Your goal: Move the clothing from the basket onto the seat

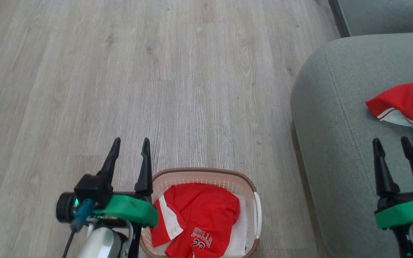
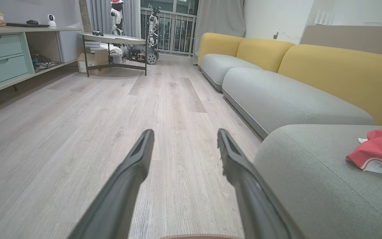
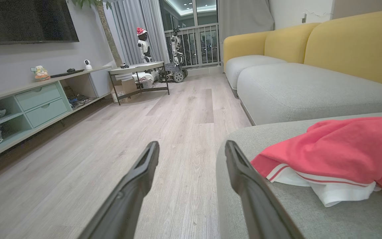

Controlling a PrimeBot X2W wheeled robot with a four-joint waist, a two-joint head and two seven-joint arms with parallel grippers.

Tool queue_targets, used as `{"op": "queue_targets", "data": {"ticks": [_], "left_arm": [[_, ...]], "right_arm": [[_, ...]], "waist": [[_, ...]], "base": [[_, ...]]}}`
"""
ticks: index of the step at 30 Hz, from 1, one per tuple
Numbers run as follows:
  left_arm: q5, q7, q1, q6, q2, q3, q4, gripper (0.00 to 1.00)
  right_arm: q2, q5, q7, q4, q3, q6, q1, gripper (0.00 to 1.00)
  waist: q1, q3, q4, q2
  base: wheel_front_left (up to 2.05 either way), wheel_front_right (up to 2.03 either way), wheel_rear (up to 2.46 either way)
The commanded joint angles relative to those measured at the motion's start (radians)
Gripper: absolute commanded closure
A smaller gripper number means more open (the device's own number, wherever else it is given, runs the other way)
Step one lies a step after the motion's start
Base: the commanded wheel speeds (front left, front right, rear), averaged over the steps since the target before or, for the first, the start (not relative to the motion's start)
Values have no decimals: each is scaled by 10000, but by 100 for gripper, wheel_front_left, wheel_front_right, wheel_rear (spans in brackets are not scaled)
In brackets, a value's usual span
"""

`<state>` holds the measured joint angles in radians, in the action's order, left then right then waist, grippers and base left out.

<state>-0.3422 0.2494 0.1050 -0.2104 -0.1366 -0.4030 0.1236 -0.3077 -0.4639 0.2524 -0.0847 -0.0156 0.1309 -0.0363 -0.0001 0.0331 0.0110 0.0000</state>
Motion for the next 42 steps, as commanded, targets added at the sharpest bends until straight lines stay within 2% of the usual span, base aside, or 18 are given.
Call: {"op": "queue_targets", "data": {"ticks": [1,10,21,34,42], "left_arm": [[187,124,145,113,71,500,-320,0],[808,124,-50,659,540,1111,-65,0],[1139,124,-88,1013,771,1515,84,0],[1359,124,-12,1177,854,1666,148,0],[1384,124,388,983,862,1322,193,0]], "right_arm": [[-111,72,93,396,168,-2,74,0],[-178,104,93,476,346,-2,75,0],[-219,69,93,518,379,-2,98,0],[-243,-5,93,571,490,-2,277,0],[-518,-259,93,757,503,-2,657,0]], "waist": [[1,23,-14,0],[1,10,-16,0],[1,71,-14,0],[1,239,-215,0],[1,922,-546,0]], "base": [[0,0,0],[0,0,0],[0,0,0],[0,0,0],[0,0,0]]}}
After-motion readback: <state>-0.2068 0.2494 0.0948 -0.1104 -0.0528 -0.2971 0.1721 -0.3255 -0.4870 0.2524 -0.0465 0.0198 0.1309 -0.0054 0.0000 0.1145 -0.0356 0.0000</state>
